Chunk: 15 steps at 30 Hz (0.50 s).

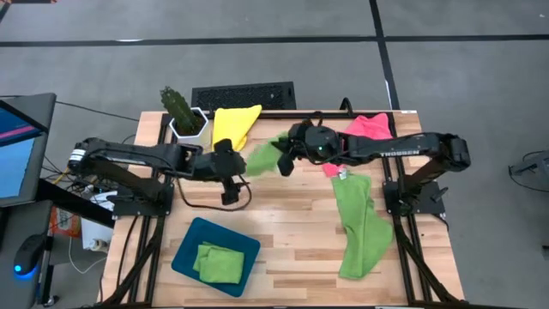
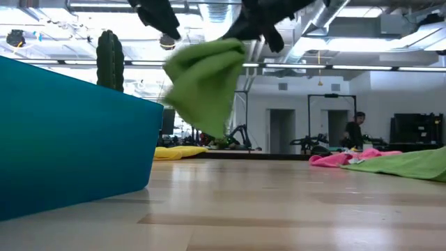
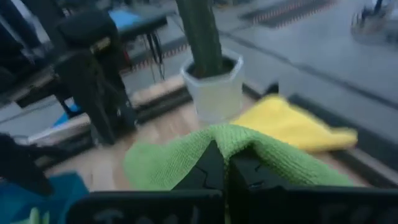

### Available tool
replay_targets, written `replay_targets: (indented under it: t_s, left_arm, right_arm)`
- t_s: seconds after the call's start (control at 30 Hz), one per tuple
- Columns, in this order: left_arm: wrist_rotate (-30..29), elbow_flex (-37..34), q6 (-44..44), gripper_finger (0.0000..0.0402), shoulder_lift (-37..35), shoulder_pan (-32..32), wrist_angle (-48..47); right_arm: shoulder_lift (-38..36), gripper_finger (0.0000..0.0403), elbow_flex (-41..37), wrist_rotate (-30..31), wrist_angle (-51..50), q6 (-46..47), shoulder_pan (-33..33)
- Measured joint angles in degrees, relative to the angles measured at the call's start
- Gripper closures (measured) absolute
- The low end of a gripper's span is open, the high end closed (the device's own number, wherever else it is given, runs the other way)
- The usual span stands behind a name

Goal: Fold microfiber towels
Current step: Fold the top green microfiber

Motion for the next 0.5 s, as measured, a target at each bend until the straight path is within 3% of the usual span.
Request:
replay_targets:
  t_s: [0.13, 0.27, 0.5]
  left_arm:
    - [-0.18, 0.04, -3.06, 0.0124, -2.61, -0.18, -0.95]
    - [-0.06, 0.04, -4.03, 0.0124, -3.28, -0.94, -2.51]
    - [0.01, 0.0, -2.61, 0.0124, -2.06, -2.88, -3.22]
  right_arm:
    - [0.32, 0.0385, 0.24, -0.24, -2.0, -0.83, -0.57]
    - [0.36, 0.0384, -3.62, 0.37, -6.97, 4.34, 1.31]
    - [-0.26, 0.038, -18.67, 3.47, -13.98, 24.46, 4.37]
